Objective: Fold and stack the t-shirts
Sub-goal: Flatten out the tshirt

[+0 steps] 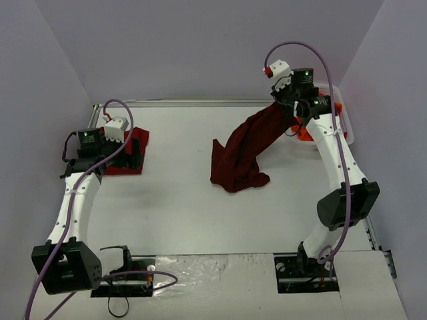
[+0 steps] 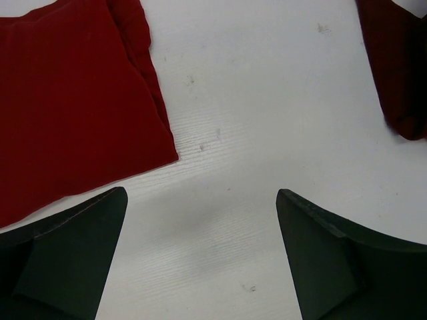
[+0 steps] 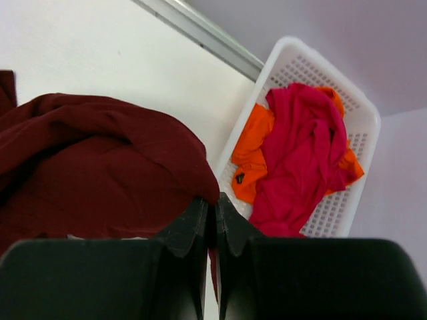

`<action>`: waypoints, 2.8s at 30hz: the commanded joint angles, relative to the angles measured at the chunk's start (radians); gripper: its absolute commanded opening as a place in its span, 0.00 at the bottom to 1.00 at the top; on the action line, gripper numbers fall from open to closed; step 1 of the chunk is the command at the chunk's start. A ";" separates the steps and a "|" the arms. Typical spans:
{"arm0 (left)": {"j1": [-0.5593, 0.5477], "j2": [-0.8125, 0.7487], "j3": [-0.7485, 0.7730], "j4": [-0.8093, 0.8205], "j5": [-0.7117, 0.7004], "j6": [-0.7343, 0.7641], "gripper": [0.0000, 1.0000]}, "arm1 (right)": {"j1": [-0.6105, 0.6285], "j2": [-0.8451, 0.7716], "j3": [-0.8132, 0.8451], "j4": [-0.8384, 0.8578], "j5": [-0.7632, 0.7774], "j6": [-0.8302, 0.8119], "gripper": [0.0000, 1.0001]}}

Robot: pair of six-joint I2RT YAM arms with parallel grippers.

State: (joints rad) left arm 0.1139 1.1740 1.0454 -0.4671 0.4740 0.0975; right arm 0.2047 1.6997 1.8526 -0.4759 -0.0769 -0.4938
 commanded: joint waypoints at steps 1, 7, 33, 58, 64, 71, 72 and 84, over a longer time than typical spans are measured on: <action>0.012 -0.008 0.050 0.002 0.021 0.007 0.94 | 0.009 -0.023 -0.064 0.054 0.109 0.017 0.00; 0.007 -0.002 0.054 -0.001 0.044 0.002 0.94 | -0.005 -0.011 -0.124 0.079 0.271 0.044 0.00; -0.103 0.052 0.123 -0.056 -0.054 0.048 0.94 | 0.292 -0.133 -0.255 -0.115 -0.632 -0.034 0.00; -0.149 0.150 0.159 -0.125 0.246 0.022 0.94 | 0.308 -0.110 -0.228 -0.214 -0.532 -0.193 0.75; -0.432 0.165 0.208 -0.235 0.145 0.164 0.94 | 0.027 -0.193 -0.246 -0.185 -0.517 -0.201 0.75; -0.796 0.219 0.142 -0.246 -0.208 0.358 0.97 | -0.137 -0.204 -0.339 -0.124 -0.508 -0.117 0.75; -0.871 0.246 0.133 -0.242 -0.260 0.364 0.97 | -0.166 -0.199 -0.352 -0.116 -0.508 -0.108 0.75; -1.131 0.424 0.061 -0.002 -0.678 0.393 0.94 | -0.294 -0.173 -0.426 -0.076 -0.587 -0.084 0.74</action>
State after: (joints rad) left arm -1.0031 1.5940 1.0927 -0.5682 -0.0380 0.4728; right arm -0.0837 1.5272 1.4418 -0.5735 -0.6144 -0.5873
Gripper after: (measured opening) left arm 0.952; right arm 0.741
